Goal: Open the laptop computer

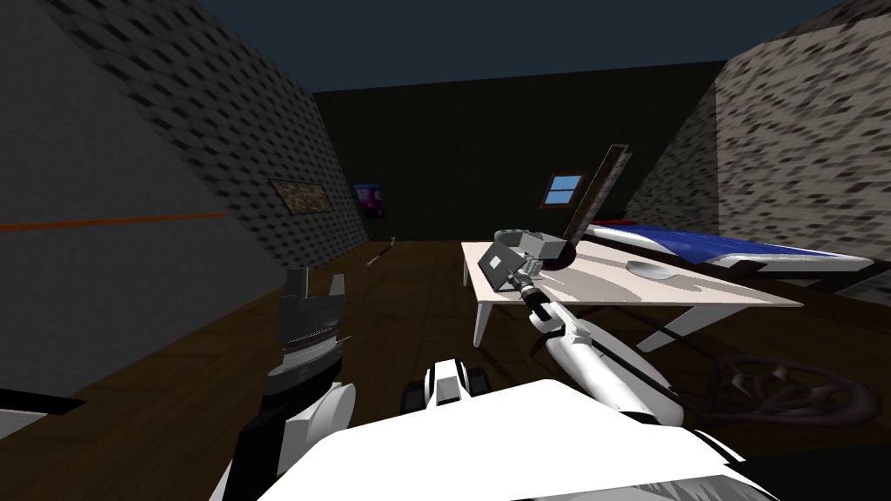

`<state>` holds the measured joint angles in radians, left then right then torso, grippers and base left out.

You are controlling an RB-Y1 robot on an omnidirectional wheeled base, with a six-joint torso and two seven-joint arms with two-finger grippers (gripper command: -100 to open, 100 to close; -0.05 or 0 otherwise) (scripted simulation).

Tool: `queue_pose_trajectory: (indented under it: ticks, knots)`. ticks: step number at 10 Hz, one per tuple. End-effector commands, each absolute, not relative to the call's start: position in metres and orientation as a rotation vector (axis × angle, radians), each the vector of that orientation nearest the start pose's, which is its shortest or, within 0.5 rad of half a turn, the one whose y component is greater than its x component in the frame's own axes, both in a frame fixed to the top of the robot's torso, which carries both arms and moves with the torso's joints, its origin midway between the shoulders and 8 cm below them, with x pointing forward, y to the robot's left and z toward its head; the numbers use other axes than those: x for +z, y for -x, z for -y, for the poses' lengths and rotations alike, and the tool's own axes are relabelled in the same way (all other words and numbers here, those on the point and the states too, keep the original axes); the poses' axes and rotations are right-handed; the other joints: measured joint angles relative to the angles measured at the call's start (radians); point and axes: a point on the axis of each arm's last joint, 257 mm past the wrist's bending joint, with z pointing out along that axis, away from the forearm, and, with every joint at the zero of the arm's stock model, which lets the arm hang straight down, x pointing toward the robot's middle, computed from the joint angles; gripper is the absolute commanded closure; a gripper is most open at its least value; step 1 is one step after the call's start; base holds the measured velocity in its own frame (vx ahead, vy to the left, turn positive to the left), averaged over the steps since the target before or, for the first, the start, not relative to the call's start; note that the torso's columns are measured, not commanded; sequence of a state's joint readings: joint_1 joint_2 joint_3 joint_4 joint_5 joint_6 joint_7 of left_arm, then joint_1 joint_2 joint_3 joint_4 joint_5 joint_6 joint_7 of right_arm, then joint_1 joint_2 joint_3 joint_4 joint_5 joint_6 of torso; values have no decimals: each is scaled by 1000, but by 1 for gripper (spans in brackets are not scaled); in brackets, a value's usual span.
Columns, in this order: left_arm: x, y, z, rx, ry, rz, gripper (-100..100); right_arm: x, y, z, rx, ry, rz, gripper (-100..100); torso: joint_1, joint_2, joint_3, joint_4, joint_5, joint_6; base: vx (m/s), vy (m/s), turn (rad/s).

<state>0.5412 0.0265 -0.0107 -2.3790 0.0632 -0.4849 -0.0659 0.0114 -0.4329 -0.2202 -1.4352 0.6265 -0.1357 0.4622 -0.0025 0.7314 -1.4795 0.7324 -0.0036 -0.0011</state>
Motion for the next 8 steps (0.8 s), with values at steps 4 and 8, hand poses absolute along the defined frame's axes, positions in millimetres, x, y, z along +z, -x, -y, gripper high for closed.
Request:
queue_pose_trajectory:
  ticks: [4,8]
  knots:
    - [52,-323,-280,-1292,617,-580,0,-235,-528,452,45,-323,-1532,100,-1,-2,-1,-2,-1,0,-26,-72,36]
    - [52,-323,-280,-1292,617,-580,0,-257,-532,442,129,-440,-1515,100,-1,-3,-2,-5,-4,-2,-42,-94,54]
